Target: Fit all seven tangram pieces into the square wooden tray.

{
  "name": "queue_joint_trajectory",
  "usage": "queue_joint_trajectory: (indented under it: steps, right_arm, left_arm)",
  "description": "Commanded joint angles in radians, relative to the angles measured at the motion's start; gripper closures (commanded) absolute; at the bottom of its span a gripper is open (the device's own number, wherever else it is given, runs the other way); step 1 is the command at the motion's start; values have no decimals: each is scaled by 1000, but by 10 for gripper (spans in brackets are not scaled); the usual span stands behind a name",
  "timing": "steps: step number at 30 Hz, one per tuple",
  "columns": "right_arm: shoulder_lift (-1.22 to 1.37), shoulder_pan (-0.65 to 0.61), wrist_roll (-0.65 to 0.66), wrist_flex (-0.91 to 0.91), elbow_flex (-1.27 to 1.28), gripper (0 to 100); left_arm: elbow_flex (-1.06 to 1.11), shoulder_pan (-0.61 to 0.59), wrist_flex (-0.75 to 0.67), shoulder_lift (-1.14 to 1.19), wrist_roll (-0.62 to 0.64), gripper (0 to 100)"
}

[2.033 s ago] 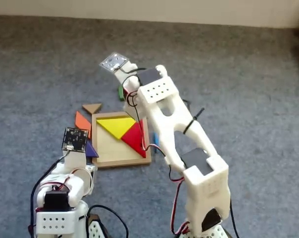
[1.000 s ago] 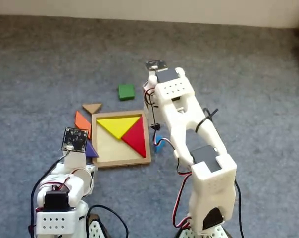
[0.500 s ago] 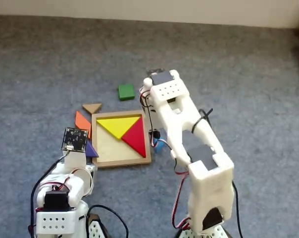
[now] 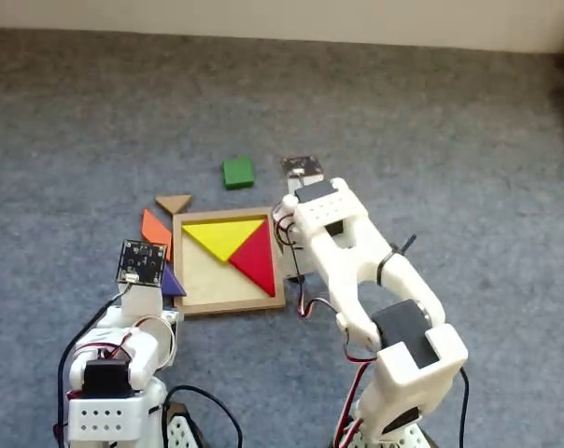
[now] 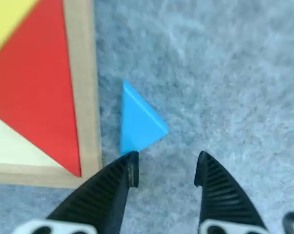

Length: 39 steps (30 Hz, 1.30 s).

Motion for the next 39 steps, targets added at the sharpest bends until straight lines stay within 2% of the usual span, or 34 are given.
queue_joint_trajectory:
  steps: [1,9,21,39]
  right_arm:
    - [-61,-8,-11,-68,1,814]
    - [-70,-50,-12,-76,-5,814]
    - [-61,-42,-160,-202,-25,817]
    - [77,-38,-166,-171,-33,828]
  left_arm:
    - [21,12,5,-54,-5,860]
    - [21,12,5,-54,-5,860]
    - [21,12,5,-54,-5,860]
    - [21,12,5,-54,-5,860]
